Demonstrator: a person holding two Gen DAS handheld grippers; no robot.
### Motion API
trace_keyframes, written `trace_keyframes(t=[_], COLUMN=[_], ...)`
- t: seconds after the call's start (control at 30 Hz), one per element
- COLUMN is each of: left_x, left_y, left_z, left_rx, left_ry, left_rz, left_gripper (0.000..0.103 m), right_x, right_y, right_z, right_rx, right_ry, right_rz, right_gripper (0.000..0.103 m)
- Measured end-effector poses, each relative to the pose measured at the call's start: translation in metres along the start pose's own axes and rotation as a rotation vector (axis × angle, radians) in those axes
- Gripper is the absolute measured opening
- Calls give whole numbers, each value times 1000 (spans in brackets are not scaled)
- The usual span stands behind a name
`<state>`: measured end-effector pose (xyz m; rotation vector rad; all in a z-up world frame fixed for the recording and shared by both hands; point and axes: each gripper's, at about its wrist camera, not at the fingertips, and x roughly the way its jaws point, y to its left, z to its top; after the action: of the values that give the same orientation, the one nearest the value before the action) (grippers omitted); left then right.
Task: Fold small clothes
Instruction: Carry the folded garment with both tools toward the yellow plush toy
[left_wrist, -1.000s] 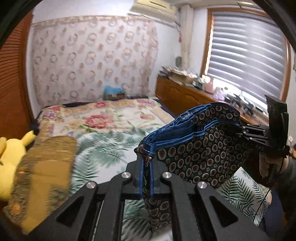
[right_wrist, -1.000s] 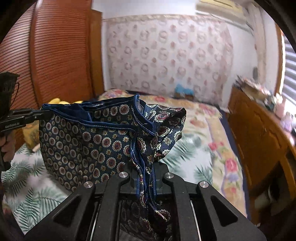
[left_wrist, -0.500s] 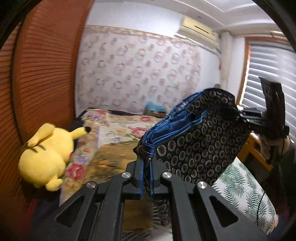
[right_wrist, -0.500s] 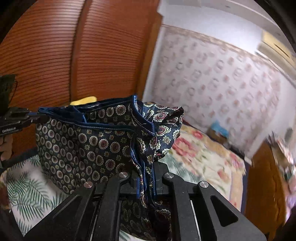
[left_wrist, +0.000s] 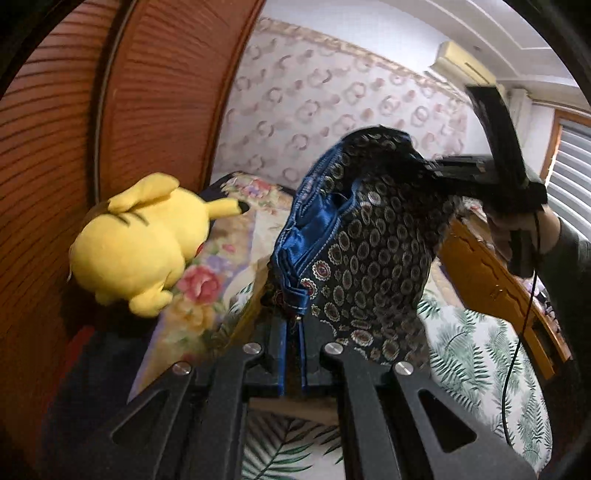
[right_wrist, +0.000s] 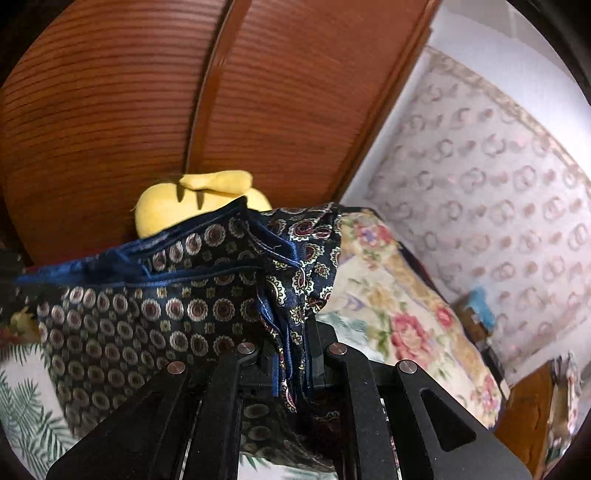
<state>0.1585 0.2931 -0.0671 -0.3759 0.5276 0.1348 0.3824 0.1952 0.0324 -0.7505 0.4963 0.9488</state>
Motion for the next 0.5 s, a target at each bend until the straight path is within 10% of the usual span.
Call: trace_keyframes(t=[0.2,0.37,0.5], left_x=[7,8,7], left_y=[8,7,3], left_z=[-15,-16,-13], left_rx=[-9,-5,19], left_ry=[40,50,50], left_rz=[19,31,51], left_gripper=[2,2,4], right_x=[29,17,31], right_y=[1,-7,-2], right_z=[17,9,-15], right_rx=[108,174,230], right_ry=[-12,-64,12], right_rz=[-66,-138,-28], right_gripper=[44,46,46])
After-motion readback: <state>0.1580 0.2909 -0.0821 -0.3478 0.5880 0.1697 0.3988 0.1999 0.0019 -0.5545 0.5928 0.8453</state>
